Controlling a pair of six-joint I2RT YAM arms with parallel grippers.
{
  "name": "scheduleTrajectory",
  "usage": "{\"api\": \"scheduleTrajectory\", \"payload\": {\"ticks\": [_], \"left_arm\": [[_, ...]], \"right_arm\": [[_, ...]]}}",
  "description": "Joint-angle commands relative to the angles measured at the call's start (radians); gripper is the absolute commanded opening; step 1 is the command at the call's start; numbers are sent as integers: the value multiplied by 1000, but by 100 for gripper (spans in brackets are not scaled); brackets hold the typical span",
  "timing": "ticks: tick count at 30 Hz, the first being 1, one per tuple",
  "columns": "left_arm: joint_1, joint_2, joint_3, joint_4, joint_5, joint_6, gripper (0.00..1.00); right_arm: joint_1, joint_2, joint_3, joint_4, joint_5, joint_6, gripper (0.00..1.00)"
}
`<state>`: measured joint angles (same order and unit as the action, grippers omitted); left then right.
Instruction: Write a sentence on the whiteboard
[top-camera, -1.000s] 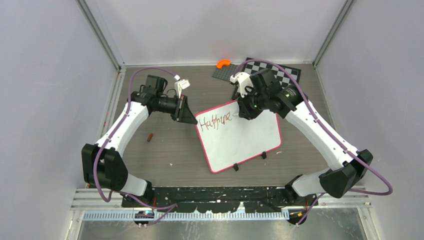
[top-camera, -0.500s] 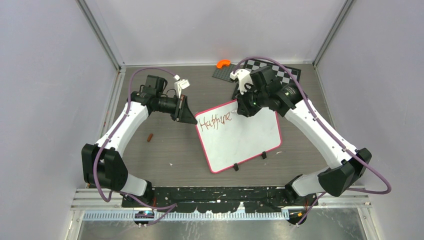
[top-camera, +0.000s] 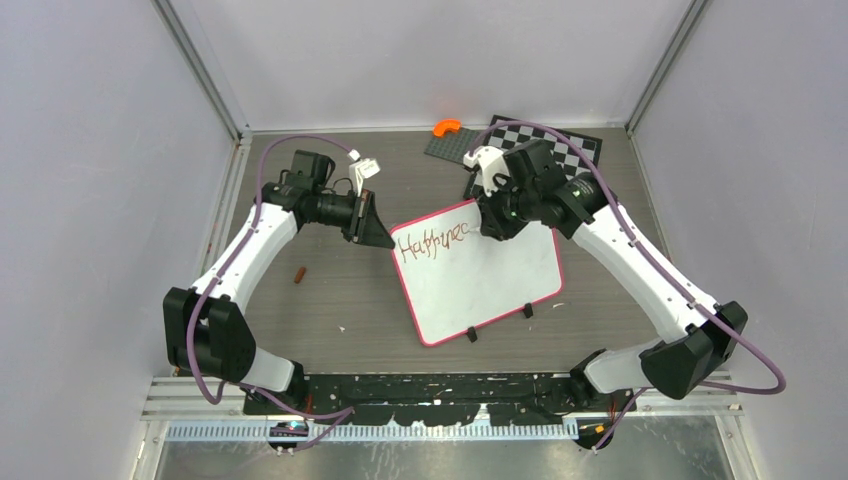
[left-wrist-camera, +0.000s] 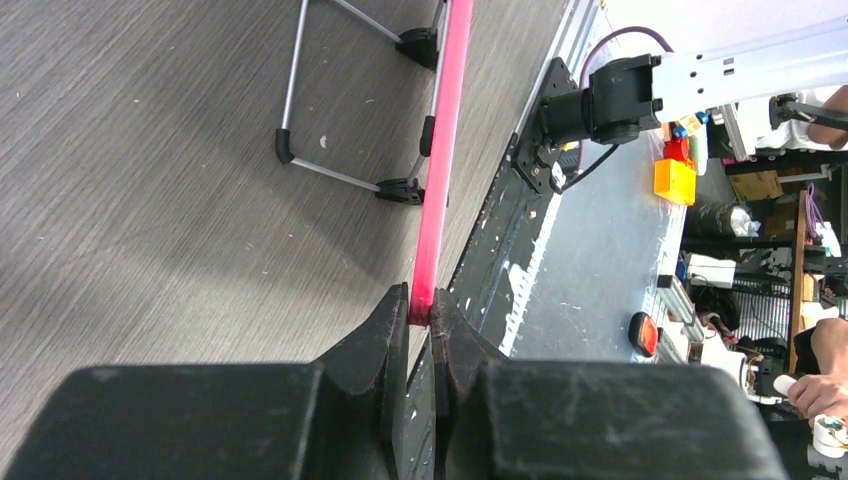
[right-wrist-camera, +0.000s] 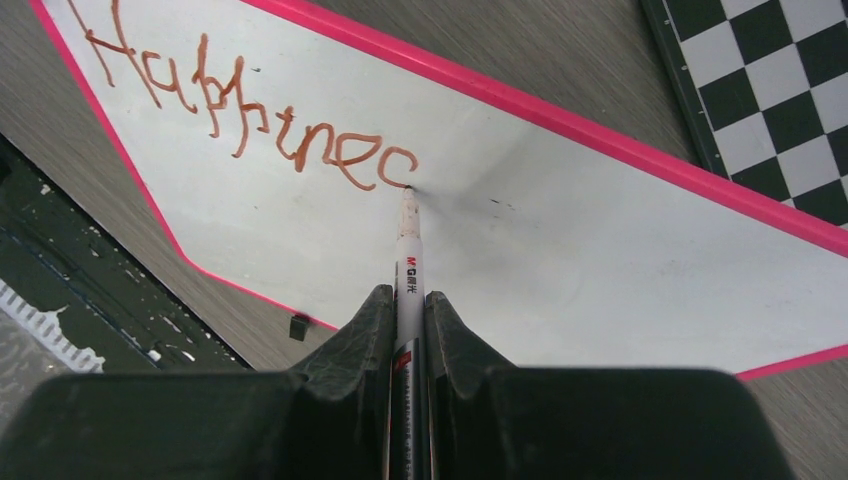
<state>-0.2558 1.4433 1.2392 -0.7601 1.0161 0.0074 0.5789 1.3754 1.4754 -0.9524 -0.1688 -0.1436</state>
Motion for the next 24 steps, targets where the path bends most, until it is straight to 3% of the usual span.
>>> {"api": "scheduleTrajectory", "payload": {"ticks": [1, 15, 24], "left_arm": [[-5, -16, 16, -7, 47, -11, 0], [-5, -13, 20, -4, 46, -11, 0], [-5, -13, 19, -7, 50, -11, 0]], "right_arm": [[-21, -43, 1, 6, 35, -25, 0], [30, 2, -6, 4, -49, 8, 0], [-9, -53, 32, -16, -52, 9, 0]]}}
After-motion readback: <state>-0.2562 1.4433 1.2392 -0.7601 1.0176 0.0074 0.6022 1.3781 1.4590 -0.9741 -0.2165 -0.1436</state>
